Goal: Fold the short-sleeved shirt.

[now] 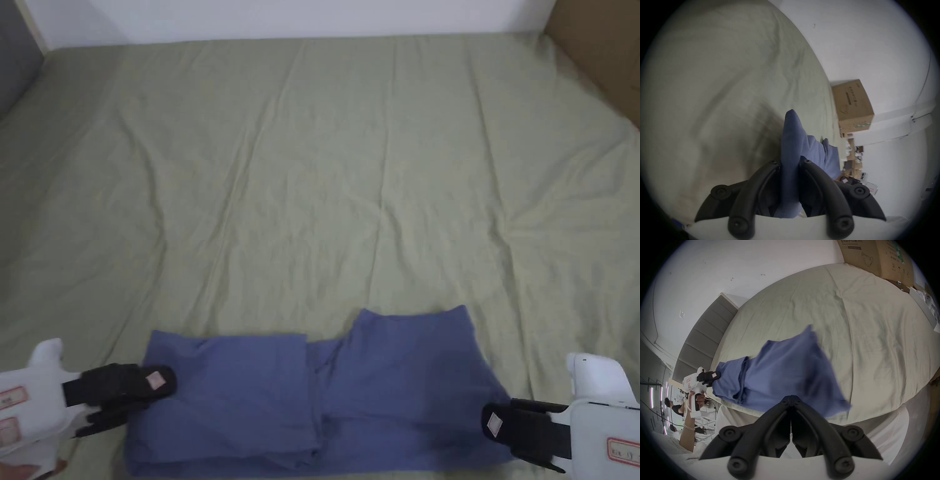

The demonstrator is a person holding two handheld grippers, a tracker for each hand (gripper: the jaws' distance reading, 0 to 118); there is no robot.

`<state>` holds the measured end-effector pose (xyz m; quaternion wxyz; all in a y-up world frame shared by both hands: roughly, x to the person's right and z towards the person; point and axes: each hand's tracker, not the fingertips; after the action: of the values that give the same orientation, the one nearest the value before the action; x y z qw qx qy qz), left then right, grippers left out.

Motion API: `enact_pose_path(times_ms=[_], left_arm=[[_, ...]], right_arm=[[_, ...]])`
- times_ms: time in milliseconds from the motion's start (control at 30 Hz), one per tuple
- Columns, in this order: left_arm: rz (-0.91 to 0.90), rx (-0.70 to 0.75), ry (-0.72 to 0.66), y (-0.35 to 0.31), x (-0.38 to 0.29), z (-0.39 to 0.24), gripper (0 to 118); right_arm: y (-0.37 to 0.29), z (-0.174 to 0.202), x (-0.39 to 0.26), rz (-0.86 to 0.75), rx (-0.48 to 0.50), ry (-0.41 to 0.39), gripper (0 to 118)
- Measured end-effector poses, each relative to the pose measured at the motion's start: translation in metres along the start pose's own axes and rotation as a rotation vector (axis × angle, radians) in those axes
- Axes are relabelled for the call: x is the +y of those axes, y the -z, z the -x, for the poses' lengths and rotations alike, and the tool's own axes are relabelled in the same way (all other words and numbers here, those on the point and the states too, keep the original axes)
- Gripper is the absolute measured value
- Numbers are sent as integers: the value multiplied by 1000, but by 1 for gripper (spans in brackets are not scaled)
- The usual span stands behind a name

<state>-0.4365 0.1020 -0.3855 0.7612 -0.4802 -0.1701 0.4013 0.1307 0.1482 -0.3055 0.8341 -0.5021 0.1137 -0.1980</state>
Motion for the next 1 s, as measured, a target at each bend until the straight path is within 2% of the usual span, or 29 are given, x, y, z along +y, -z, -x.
enact_pose_path(times_ms=[67,133,333,433,600,733,833,867,900,933,967,1000], left_arm=[[-29,70,10,-21,3,-7,18],[-48,64,25,-33,2,-28,18],[-57,112,132,-27,-11,-130,18],[-17,113,239,2,-24,-184,18],[109,50,299,76,-46,-237,18],[255,88,370,144,-68,-263,18],[348,131,490,187,-86,-281,20],[372,161,496,198,-92,-285,26],[395,151,509,204,-94,-285,44],[409,99,480,210,-95,-285,83],[413,81,448,211,-96,-286,108],[407,48,420,208,-96,-286,117]], right_arm=[[1,-3,-1,-1,7,7,0],[3,-7,-2,-2,11,17,0],[-2,-22,-6,-21,35,52,0],[-10,-35,-7,-42,40,77,0],[-28,-61,-14,-89,28,142,0],[-43,-80,-24,-118,8,188,0],[-48,-94,-32,-127,-12,234,0],[-49,-98,-35,-125,-13,247,0],[-49,-101,-38,-124,-18,259,0],[-49,-104,-40,-123,-23,270,0],[-48,-107,-42,-119,-24,276,0],[-48,-109,-44,-116,-27,280,0]])
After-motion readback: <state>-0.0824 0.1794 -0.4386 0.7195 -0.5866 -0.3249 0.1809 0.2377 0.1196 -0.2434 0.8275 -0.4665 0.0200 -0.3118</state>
